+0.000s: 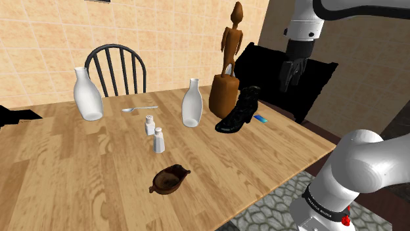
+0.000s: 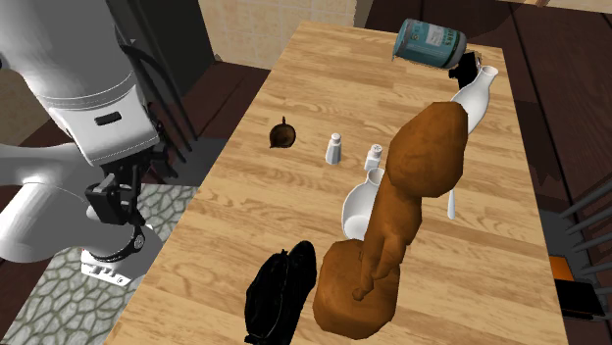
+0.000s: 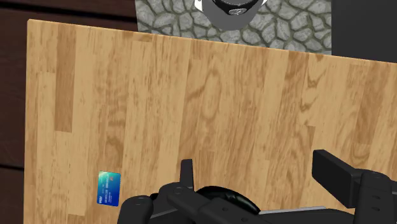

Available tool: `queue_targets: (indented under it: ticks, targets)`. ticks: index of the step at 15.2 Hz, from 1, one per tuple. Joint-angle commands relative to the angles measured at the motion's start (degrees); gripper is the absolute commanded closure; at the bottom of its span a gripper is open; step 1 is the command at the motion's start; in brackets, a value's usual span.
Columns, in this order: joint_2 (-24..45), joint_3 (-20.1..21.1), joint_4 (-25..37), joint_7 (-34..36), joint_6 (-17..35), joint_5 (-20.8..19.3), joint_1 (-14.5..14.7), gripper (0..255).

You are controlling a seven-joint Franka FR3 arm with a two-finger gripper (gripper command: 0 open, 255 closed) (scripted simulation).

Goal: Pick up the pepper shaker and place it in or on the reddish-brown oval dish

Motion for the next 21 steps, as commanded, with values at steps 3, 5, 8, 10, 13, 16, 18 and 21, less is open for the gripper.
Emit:
queue_targets:
  ticks: [3,5,8,10,13,16,18,21]
  targets:
    - [1.7,1.5,-1.0,2.2,2.8,1.8,0.6,0]
    - [3.6,2.9,-1.7,4.4,5.6,3.5,1.2,0]
    - [7.0,5.1,-2.2,7.4,9.9,5.9,2.2,0]
    - [9.6,6.6,-2.2,9.4,12.8,7.3,2.8,0]
    - [13.8,8.7,-1.6,12.2,17.1,9.1,3.6,0]
    - [18.5,10.8,-0.3,15.0,21.3,10.6,4.3,0]
    - [21.9,12.2,0.9,16.8,23.9,11.3,4.7,0]
    - [27.2,14.2,3.2,19.5,27.6,11.9,5.3,0]
